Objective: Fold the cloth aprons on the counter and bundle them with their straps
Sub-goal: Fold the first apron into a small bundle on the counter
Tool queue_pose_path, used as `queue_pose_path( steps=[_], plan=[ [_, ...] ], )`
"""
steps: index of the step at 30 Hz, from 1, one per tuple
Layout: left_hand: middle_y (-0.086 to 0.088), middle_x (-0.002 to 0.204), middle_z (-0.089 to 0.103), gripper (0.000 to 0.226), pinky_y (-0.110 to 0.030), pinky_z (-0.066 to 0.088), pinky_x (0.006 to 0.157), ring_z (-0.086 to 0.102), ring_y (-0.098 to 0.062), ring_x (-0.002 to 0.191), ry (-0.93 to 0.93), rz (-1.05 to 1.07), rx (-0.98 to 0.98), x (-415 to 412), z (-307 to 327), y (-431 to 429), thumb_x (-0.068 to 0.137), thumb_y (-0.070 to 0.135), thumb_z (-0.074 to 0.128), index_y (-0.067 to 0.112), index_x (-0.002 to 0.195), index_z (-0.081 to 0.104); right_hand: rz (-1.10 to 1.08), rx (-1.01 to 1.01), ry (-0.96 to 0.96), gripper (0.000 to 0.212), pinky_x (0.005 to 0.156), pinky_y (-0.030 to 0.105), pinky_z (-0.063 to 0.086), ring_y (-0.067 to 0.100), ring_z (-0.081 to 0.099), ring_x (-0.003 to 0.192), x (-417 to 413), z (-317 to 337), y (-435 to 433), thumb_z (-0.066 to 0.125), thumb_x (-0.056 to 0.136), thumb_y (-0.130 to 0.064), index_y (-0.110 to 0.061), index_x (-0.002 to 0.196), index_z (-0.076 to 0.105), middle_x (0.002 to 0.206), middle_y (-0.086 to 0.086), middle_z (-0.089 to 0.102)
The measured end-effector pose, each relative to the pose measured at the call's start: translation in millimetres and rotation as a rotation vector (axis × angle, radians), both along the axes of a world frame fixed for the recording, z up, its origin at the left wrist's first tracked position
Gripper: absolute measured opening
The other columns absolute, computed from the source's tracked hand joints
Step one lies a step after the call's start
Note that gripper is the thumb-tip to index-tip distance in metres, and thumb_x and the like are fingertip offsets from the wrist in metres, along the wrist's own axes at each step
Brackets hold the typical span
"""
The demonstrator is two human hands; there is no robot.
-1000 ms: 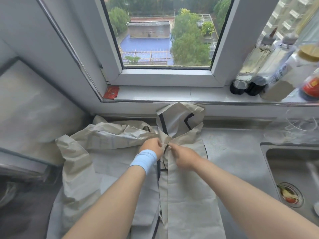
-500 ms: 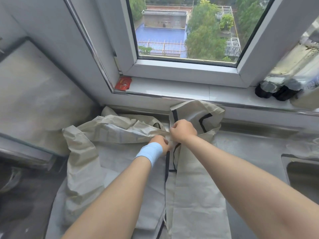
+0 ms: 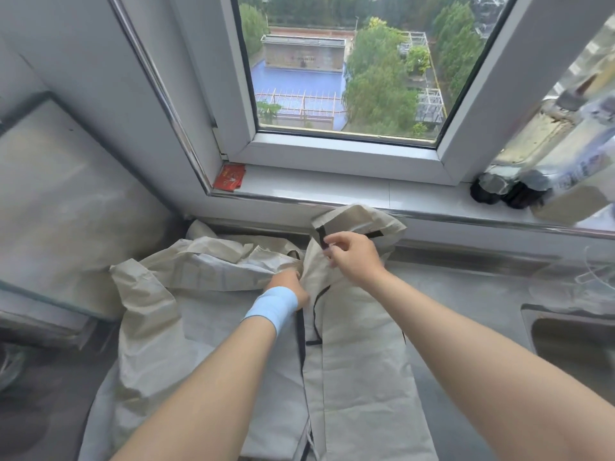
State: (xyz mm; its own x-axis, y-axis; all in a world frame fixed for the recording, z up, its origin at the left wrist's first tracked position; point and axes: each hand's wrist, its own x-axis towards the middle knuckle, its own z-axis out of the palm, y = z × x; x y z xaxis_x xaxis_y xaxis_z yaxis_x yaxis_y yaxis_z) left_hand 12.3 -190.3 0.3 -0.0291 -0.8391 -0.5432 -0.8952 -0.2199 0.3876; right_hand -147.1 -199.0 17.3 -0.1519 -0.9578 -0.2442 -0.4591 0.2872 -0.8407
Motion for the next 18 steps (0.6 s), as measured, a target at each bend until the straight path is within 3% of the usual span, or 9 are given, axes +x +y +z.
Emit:
queue_pose_path(
  steps=[2, 4, 6, 9, 11, 13, 18],
  plan=[
    [-0.006, 0.111, 0.058, 0.022, -0.034, 0.047, 0.084, 0.059, -0.03, 0.103, 0.037, 0.076, -0.221, -10, 7, -2, 0.082, 0.014, 0.054, 0.015, 0.104, 0.054, -0.149, -0.048, 0.194, 0.023, 0.07, 0.029, 0.049, 0.016, 0.064, 0.079, -16, 2, 13, 0.049, 0.083, -0.013, -0.026, 0.078, 0.067, 0.079, -0.011, 0.07],
    [-0.005, 0.104, 0.059, 0.013, -0.035, 0.045, 0.079, 0.057, -0.03, 0.095, 0.045, 0.006, -0.385, -28, 15, -3, 0.086, 0.015, 0.051, 0.016, 0.099, 0.052, -0.275, 0.071, 0.287, 0.02, 0.076, 0.033, 0.048, 0.025, 0.061, 0.092, -37, -7, 28, 0.047, 0.084, -0.014, -0.026, 0.082, 0.064, 0.089, -0.005, 0.068],
    [-0.004, 0.099, 0.062, 0.01, -0.033, 0.043, 0.073, 0.057, -0.03, 0.092, 0.072, -0.129, -0.439, -48, 21, -3, 0.089, 0.017, 0.049, 0.02, 0.098, 0.053, -0.205, 0.317, 0.374, 0.03, 0.089, 0.035, 0.046, 0.032, 0.055, 0.113, -55, -26, 45, 0.048, 0.086, -0.014, -0.027, 0.106, 0.064, 0.114, 0.005, 0.063],
    [-0.002, 0.115, 0.057, 0.027, -0.034, 0.042, 0.088, 0.052, -0.025, 0.11, -0.015, -0.44, -0.425, -76, 11, -1, 0.088, 0.022, 0.054, 0.023, 0.115, 0.054, -0.025, 0.496, 0.404, 0.056, 0.105, 0.038, 0.038, 0.035, 0.035, 0.131, -70, -53, 70, 0.047, 0.086, -0.014, -0.027, 0.14, 0.047, 0.14, 0.013, 0.041],
    [-0.003, 0.126, 0.051, 0.044, -0.036, 0.036, 0.096, 0.044, -0.026, 0.12, -0.249, -0.612, -0.363, -85, -6, 0, 0.087, 0.028, 0.058, 0.025, 0.129, 0.047, 0.077, 0.434, 0.46, 0.061, 0.104, 0.038, 0.035, 0.031, 0.032, 0.13, -71, -63, 83, 0.048, 0.086, -0.014, -0.031, 0.145, 0.042, 0.143, 0.009, 0.036],
    [-0.005, 0.13, 0.05, 0.051, -0.037, 0.033, 0.098, 0.042, -0.026, 0.123, -0.384, -0.643, -0.31, -86, -21, 3, 0.086, 0.028, 0.059, 0.023, 0.134, 0.042, 0.172, 0.372, 0.556, 0.06, 0.1, 0.037, 0.036, 0.028, 0.035, 0.126, -73, -68, 92, 0.049, 0.087, -0.017, -0.034, 0.144, 0.042, 0.139, 0.005, 0.037],
    [-0.006, 0.127, 0.059, 0.036, -0.034, 0.038, 0.097, 0.052, -0.027, 0.121, -0.43, -0.629, -0.148, -83, -27, 14, 0.089, 0.022, 0.055, 0.018, 0.125, 0.052, 0.272, 0.37, 0.522, 0.045, 0.089, 0.034, 0.046, 0.03, 0.056, 0.104, -85, -72, 109, 0.048, 0.089, -0.02, -0.035, 0.13, 0.057, 0.119, 0.004, 0.043]
  ],
)
